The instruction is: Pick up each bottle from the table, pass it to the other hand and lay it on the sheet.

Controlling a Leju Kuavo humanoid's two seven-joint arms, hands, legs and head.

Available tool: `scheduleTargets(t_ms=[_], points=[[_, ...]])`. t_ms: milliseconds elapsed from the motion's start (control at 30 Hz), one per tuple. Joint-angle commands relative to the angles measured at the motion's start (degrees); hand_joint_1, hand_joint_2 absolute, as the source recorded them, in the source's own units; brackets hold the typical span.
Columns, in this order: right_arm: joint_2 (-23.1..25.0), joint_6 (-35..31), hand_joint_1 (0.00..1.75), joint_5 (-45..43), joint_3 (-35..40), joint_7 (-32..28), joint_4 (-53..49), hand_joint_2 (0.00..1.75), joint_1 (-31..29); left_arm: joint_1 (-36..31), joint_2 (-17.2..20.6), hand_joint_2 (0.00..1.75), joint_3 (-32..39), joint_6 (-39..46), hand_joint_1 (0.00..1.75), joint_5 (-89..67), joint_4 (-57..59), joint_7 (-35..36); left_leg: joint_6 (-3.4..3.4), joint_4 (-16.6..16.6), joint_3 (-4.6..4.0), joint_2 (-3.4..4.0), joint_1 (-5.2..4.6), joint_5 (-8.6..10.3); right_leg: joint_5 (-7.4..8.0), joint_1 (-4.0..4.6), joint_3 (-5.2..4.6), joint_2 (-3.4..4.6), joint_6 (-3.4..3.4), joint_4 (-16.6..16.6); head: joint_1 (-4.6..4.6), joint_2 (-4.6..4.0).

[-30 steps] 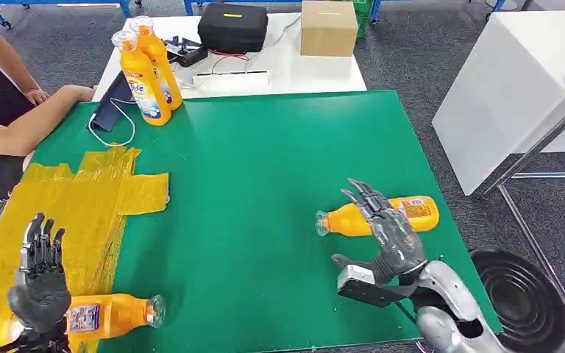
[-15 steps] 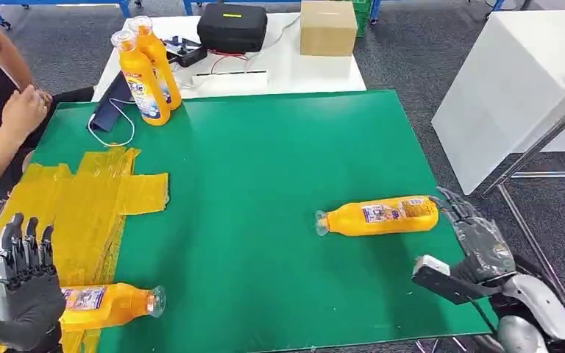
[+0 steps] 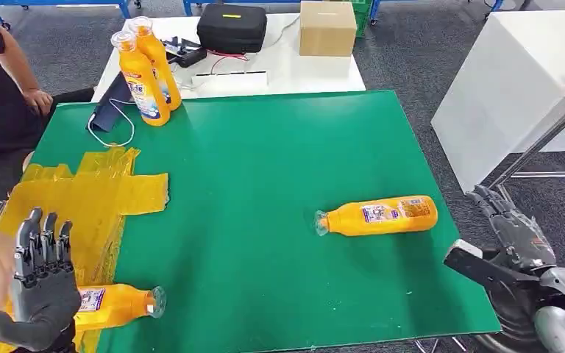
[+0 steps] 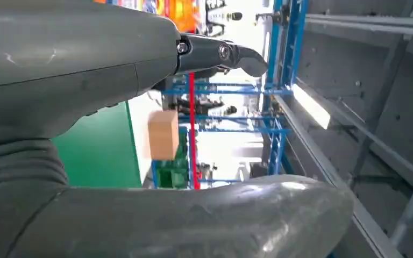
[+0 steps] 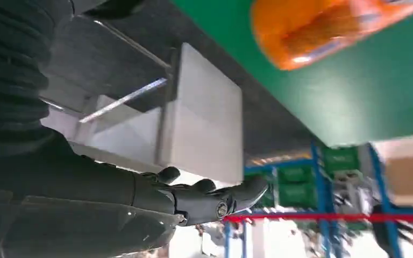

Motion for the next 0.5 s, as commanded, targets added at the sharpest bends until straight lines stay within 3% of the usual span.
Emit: scheduleTargets(t_ms=[33, 500], points=[[-0.60, 3.08, 0.00, 1.09, 6.47, 0.75, 17.28, 1.75, -11.18, -3.35, 2.96, 0.00, -6.13, 2.08, 0.00, -0.16, 3.15, -1.30, -0.09, -0.04, 0.18, 0.10, 0.09, -0.02, 0.06, 0.08, 0.18, 0.15, -0.03, -0.12, 0.00, 0.02], [0.52, 3.26, 0.00, 3.48, 15.60, 2.43, 23.33, 1.75, -17.07, -5.03, 3.30, 0.00, -6.20, 1.74, 0.00, -0.04, 4.11, -1.05, -0.08, -0.04, 0.21, 0.18, 0.12, -0.03, 0.07, 0.11, 0.19, 0.22, -0.01, -0.12, -0.02, 0.00]])
